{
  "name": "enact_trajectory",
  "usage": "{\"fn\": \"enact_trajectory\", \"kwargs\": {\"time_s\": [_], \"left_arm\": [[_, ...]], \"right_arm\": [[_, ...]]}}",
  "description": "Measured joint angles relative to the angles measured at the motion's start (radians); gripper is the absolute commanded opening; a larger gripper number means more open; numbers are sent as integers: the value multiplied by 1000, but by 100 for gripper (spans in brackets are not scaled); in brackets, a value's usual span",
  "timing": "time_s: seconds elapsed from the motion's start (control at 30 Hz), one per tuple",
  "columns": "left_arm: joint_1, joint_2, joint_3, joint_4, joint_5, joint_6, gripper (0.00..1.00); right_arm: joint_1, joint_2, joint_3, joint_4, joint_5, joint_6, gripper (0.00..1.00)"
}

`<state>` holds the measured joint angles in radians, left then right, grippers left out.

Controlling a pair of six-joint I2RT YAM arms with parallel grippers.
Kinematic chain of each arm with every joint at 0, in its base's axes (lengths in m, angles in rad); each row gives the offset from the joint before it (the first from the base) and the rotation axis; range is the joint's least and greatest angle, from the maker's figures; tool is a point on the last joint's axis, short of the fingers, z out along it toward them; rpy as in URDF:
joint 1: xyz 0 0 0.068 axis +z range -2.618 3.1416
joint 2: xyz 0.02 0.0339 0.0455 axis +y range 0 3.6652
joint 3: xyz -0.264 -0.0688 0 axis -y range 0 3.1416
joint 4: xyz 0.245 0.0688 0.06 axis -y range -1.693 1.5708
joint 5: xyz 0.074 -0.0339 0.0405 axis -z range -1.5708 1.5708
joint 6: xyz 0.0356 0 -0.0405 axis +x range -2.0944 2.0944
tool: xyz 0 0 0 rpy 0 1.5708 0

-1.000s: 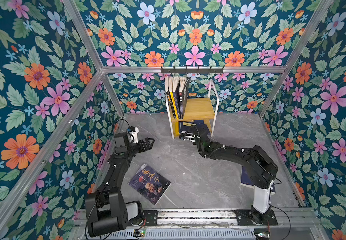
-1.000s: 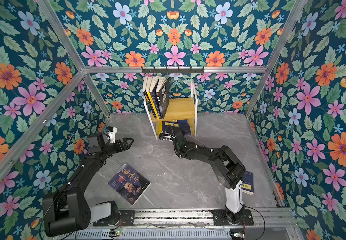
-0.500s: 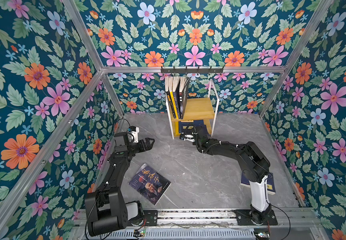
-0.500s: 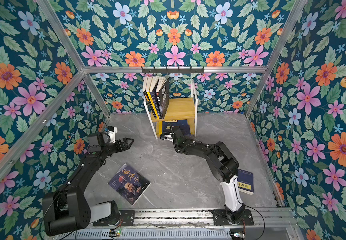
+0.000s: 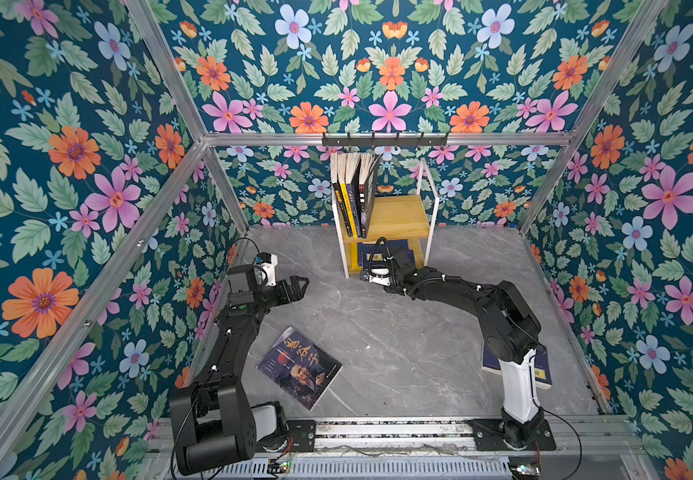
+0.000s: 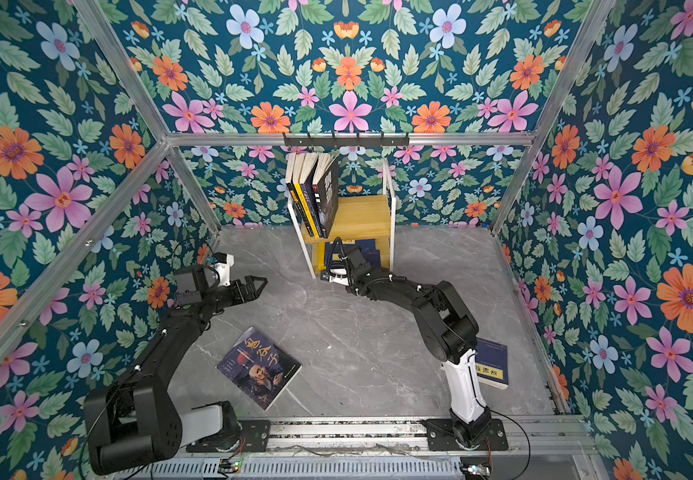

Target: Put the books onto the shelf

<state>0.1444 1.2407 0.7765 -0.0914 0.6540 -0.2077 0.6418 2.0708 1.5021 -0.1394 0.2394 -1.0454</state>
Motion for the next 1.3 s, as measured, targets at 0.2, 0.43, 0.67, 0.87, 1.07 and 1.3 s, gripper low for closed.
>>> {"fn": "enact_trajectory", "kwargs": {"time_s": [0.2,0.43,0.67,0.87,1.07,1.3], "left_arm": [[6,-1,-7,0,-3,0,100],[10,3,-6,1,-3,0,100],[13,5,-6,1,-3,0,100],[20,6,-10,1,-3,0,100],[22,9,-13,2,-3,0,100],[26,6,-13,2,-3,0,100]], "right_arm": [[-22,45,95,-55,-27,5,48],[-26,89,164,-89,-57,-29,35],[-29,100,238,-119,-90,-34,0],[-27,96,221,-124,-105,-57,0],[-27,95,204,-98,-104,-98,0],[-29,95,210,-93,-106,-162,11]]}}
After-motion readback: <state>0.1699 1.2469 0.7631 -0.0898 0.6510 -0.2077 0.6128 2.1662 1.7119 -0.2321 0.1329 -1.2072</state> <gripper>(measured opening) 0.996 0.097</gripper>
